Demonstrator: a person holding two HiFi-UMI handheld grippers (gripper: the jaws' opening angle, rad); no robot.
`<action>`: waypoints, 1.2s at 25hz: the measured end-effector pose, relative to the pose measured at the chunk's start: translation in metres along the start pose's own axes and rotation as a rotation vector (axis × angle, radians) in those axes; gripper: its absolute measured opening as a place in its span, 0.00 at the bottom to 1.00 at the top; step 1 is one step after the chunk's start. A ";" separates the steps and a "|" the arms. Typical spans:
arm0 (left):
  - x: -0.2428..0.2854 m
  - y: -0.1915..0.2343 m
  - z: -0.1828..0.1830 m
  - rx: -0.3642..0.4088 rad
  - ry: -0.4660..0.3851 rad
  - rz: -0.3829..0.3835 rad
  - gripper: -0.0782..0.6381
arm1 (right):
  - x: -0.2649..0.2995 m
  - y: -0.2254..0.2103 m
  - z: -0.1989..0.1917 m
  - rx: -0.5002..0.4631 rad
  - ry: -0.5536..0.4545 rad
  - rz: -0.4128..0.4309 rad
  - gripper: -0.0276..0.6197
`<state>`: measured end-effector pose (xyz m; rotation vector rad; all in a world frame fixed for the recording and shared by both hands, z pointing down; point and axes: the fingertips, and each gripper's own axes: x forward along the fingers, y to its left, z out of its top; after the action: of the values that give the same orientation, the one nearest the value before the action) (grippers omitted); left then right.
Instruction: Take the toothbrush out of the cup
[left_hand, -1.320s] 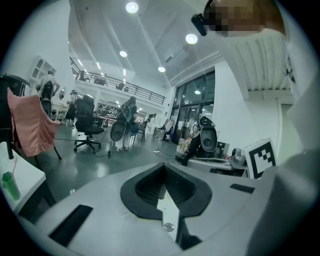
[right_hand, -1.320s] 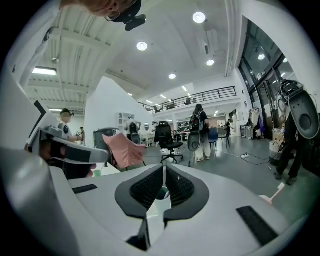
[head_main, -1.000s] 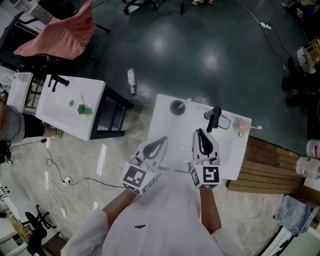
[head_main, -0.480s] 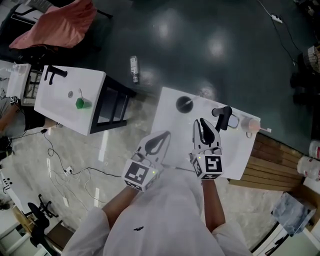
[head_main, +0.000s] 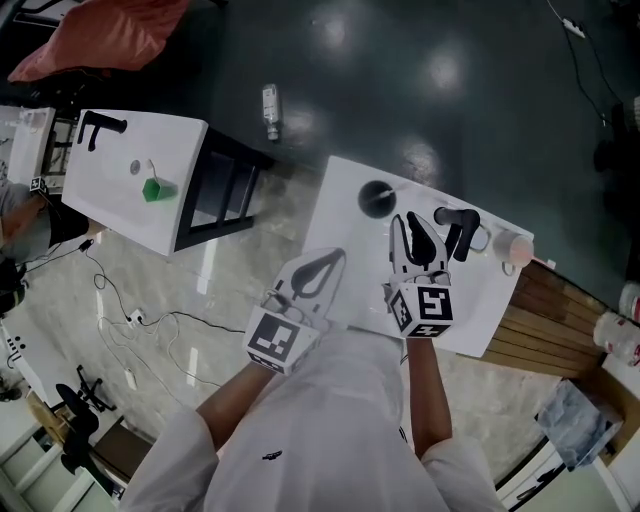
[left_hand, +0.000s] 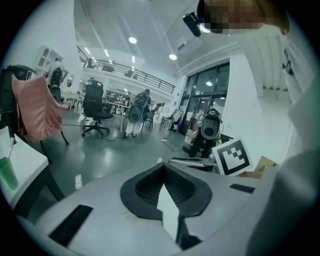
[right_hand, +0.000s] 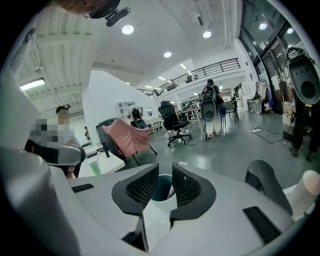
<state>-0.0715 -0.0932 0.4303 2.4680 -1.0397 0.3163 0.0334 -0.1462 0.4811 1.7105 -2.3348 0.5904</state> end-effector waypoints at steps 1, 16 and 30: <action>0.001 0.001 -0.001 -0.002 0.004 0.002 0.11 | 0.003 -0.002 -0.002 0.008 0.008 0.000 0.13; 0.018 0.011 -0.020 -0.047 0.051 0.021 0.11 | 0.047 -0.018 -0.025 0.062 0.092 0.020 0.14; 0.019 0.028 -0.022 -0.061 0.054 0.060 0.11 | 0.077 -0.024 -0.031 0.004 0.145 -0.031 0.15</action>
<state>-0.0793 -0.1119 0.4655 2.3654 -1.0861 0.3625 0.0294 -0.2063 0.5429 1.6438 -2.2056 0.6898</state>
